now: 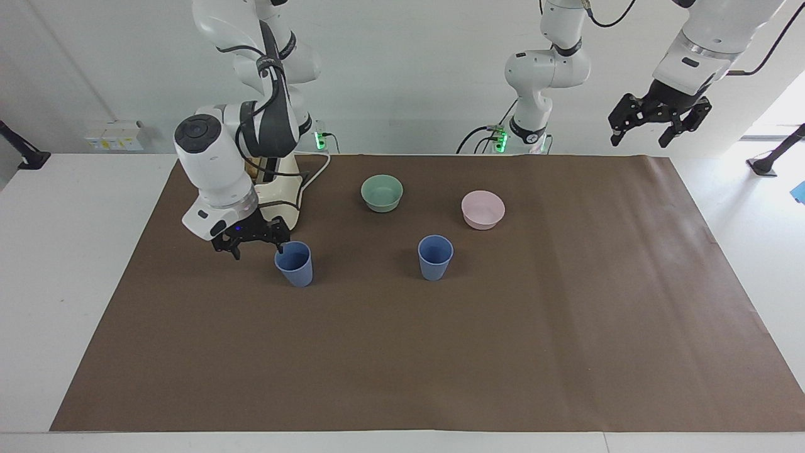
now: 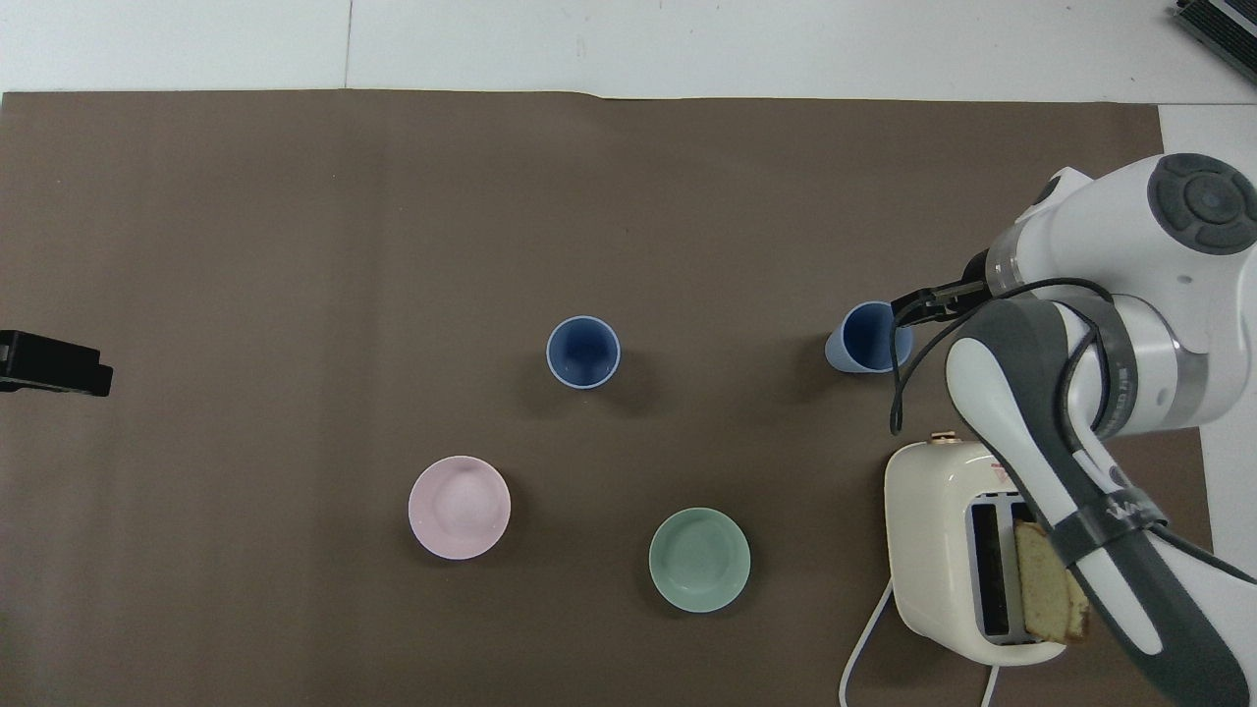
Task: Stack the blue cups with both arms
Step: 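Grasp the other blue cup with the right gripper, then carry the blue cup with the right gripper over the centered cup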
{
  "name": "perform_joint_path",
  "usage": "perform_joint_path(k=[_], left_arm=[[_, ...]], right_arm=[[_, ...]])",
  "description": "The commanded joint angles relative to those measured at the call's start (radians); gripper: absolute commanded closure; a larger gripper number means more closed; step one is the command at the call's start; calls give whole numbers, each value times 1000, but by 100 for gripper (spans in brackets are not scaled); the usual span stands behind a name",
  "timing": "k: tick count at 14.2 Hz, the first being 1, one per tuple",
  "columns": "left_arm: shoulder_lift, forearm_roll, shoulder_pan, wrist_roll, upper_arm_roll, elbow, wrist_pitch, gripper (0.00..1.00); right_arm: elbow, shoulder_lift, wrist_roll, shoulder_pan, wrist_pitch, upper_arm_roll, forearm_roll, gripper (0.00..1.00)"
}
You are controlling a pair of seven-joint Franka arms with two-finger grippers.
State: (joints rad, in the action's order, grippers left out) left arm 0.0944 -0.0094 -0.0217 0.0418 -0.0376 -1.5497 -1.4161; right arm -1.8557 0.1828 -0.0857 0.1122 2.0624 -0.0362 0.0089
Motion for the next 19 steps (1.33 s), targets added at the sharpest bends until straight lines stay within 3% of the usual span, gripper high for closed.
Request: perform_joint_path(k=[1,17,19], left_arm=[[14,8,8,7,-4,13,19,0],[33,-9,12,6,1,5,16,0],[33,-9,11,6,1,5,14,0]], right_arm=[[-16,-3,-14,-2,7,4,124,0],[-57,47,-127,11,67,1,137,0],[-59,49,-124,18,64,3,137,37]])
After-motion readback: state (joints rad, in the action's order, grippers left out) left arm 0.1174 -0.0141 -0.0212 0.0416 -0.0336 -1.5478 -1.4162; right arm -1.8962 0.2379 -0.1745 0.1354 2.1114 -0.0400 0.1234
